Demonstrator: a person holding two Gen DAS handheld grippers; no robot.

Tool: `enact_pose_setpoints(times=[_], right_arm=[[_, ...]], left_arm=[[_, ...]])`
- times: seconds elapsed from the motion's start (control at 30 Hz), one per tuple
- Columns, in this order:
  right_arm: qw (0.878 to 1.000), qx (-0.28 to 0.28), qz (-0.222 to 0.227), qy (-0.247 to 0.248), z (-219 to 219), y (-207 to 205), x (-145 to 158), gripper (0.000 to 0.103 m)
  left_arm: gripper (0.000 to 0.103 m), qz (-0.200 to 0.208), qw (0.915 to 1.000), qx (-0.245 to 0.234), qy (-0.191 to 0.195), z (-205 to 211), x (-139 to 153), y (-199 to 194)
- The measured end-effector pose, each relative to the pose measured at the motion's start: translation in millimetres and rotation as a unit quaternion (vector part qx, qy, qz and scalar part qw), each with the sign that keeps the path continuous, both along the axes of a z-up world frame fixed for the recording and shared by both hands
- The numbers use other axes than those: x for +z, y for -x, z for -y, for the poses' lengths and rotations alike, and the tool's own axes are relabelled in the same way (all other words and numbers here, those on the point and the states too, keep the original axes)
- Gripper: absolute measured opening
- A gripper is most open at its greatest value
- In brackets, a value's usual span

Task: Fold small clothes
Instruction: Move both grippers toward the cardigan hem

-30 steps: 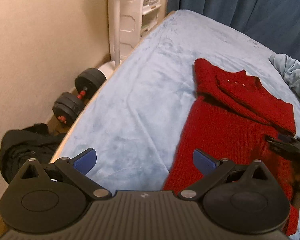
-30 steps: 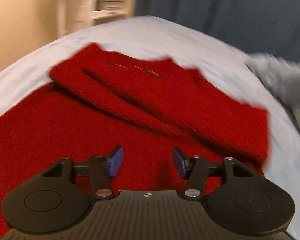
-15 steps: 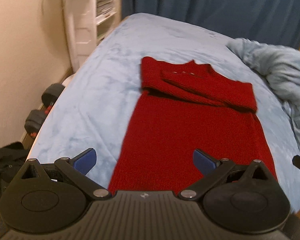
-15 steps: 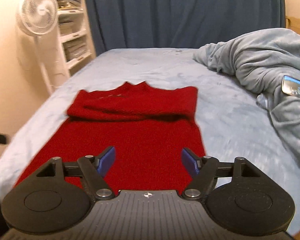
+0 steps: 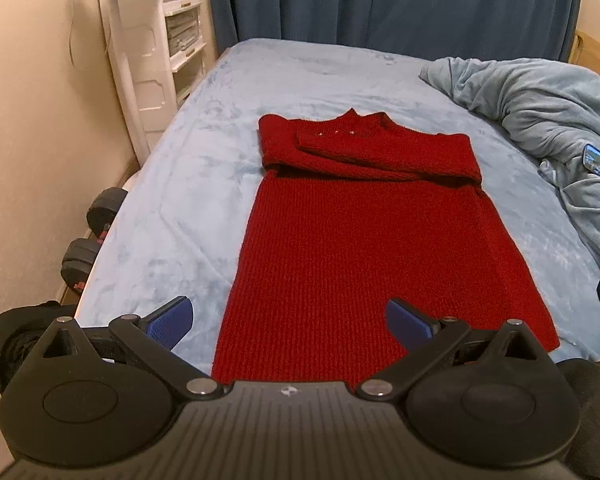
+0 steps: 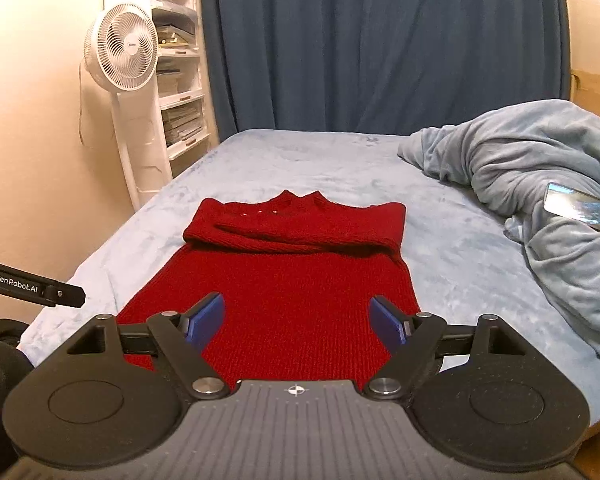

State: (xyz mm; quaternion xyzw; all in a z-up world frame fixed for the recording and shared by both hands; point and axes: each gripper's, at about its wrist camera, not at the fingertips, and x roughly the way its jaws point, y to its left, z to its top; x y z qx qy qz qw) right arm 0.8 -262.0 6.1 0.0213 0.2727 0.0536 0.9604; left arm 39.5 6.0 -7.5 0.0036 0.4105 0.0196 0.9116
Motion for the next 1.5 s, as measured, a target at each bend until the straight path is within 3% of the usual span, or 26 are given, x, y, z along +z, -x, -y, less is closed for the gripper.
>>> enact_pose_setpoints(times=[0.47,0.93,1.13,1.27,1.5], right_arm=[[1.000,0.002,-0.002,-0.005,-4.0,6.1,3.6,0.081],[0.999,-0.015,-0.038,-0.018,8.1,-13.0,-14.9,0.081],[0.997,-0.037,-0.061,-0.009,23.4,-30.4,-33.0,0.081],[0.994,-0.067,-0.085,0.001,42.9,-49.4,-56.4,0.082],[0.977,-0.128,-0.169,0.028,92.5,-92.3,-115.8,0.082]], left_arm=[[0.103,0.006,1.0000,0.002,-0.002,-3.6,6.9,7.0],[0.103,-0.015,0.9999,-0.001,-0.002,-6.9,-15.0,-14.7],[0.103,-0.018,0.9996,-0.006,-0.022,-15.4,-41.9,-34.6],[0.103,-0.033,0.9989,-0.011,-0.031,-24.9,-75.5,-53.2],[0.103,-0.081,0.9951,-0.048,-0.032,-41.9,-134.0,-89.4]])
